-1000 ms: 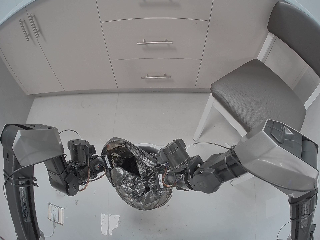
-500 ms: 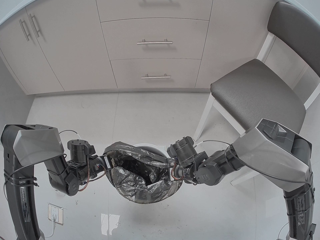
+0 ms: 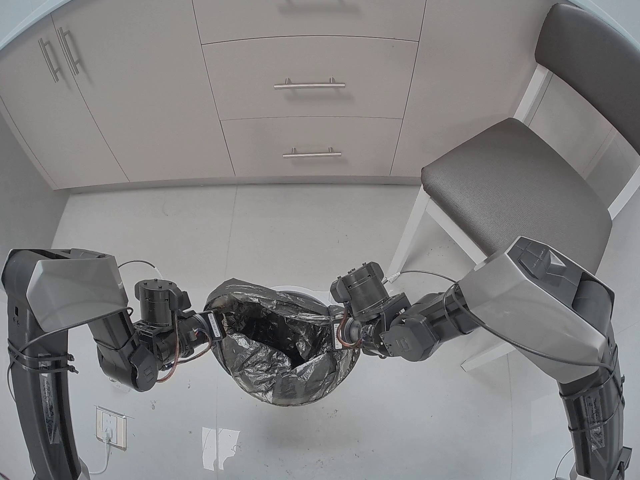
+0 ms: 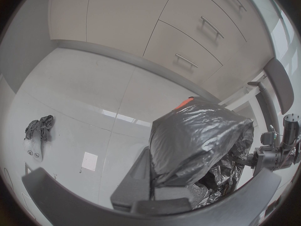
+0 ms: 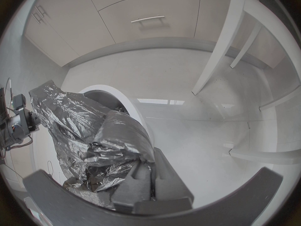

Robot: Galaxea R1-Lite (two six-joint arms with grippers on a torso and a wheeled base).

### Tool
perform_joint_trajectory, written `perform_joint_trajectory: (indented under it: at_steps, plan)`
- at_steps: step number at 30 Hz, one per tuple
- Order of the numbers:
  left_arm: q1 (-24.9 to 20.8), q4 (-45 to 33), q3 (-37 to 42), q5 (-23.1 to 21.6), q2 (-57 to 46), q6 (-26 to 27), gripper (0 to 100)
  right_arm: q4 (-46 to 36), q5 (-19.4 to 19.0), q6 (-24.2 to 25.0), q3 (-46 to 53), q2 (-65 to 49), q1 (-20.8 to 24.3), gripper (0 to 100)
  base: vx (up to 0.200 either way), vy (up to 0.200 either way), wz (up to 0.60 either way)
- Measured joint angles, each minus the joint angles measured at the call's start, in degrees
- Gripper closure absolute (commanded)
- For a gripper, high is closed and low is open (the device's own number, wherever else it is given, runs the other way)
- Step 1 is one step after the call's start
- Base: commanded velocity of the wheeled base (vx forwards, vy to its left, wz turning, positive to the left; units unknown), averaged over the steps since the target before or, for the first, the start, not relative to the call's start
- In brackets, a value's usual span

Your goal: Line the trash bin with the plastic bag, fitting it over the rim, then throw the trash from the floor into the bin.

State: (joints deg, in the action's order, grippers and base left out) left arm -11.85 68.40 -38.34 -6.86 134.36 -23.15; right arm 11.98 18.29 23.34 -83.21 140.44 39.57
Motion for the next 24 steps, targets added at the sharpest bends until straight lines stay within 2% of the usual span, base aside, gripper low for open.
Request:
perform_joint_trajectory:
  at_steps: [12, 13, 24]
  plan:
    - [-0.2, -0.1, -0.4, 0.0, -0.1, 0.1, 100, 0.0, 0.0, -0.4, -0.9, 0.6, 0.0, 100, 0.0, 0.0, 0.0]
    - [-0.2, -0.1, -0.4, 0.0, -0.1, 0.1, 0, -0.1, 0.0, -0.4, -0.9, 0.6, 0.0, 100, 0.0, 0.0, 0.0]
    - [-0.1, 0.3, -0.3, 0.1, -0.7, 0.2, 0, 0.0, 0.1, -0.2, -0.8, 0.5, 0.0, 100, 0.0, 0.0, 0.0]
